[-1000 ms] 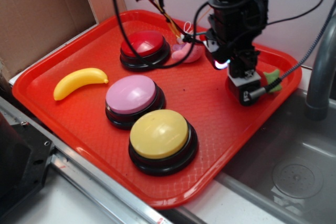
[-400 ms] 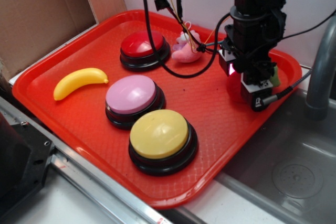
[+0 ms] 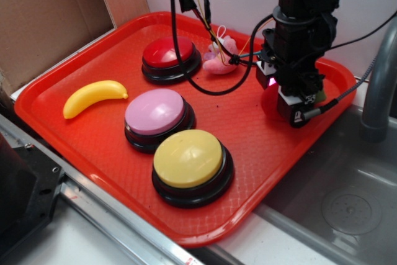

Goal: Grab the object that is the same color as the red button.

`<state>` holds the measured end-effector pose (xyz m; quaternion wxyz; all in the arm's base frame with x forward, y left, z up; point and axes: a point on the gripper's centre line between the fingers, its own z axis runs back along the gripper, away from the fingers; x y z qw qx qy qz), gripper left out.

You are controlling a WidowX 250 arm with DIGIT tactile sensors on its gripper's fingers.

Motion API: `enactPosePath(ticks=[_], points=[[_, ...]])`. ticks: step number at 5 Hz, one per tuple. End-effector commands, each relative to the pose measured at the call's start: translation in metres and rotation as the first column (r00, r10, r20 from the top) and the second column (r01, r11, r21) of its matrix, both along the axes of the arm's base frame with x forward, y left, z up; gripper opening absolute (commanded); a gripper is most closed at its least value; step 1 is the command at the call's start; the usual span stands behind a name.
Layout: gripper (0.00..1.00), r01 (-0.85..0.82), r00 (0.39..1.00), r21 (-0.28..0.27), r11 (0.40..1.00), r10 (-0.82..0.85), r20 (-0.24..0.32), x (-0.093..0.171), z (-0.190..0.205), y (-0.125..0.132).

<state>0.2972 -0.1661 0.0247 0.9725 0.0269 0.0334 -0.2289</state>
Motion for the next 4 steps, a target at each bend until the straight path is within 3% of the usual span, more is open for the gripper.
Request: enactPosePath(ticks=[1,2,3,4], points=[[0.0,-0.176,0.984,0.002,0.984,0.176,-0.039,-0.013,0.075,0.035],[0.0,-0.392,0.92,-0.018,0.92,0.392,-0.023,-0.037,0.113,0.084],[0.0,-0.503,0.861,-0.073,0.861,0.507,0.043,-0.06,0.142,0.125],[0.0,-0.551,0.823,-0.136,0.823,0.563,0.074,-0.075,0.161,0.152]])
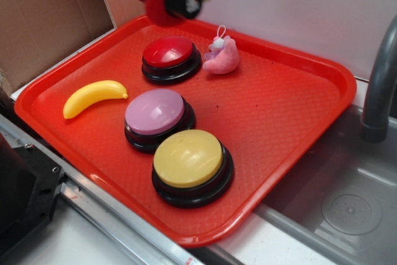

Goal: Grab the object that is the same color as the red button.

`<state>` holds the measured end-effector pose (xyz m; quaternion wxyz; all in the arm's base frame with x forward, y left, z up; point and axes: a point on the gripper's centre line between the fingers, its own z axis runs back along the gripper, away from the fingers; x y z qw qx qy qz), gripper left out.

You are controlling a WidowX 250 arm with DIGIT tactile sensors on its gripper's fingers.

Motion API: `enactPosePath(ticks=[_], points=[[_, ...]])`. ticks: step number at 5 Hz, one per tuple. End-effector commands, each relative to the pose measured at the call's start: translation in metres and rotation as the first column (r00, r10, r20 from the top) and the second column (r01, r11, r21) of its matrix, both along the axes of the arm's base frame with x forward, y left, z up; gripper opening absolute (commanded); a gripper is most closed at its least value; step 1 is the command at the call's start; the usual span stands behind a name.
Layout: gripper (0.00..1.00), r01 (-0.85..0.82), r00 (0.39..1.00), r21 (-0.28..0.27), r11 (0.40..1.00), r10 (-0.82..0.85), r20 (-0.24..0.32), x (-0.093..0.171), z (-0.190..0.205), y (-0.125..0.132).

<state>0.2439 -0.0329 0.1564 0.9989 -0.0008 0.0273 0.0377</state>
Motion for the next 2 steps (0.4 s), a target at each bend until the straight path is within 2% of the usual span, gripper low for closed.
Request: enactPosePath(ticks=[1,2], points=[[0.0,-0.095,0.984,-0.023,0.995,0.098,0.146,-0.0271,0.037,0.0247],[0.0,-0.069,0.985,0.007,0.998,0.067,0.16,-0.0284,0.039,0.0267]])
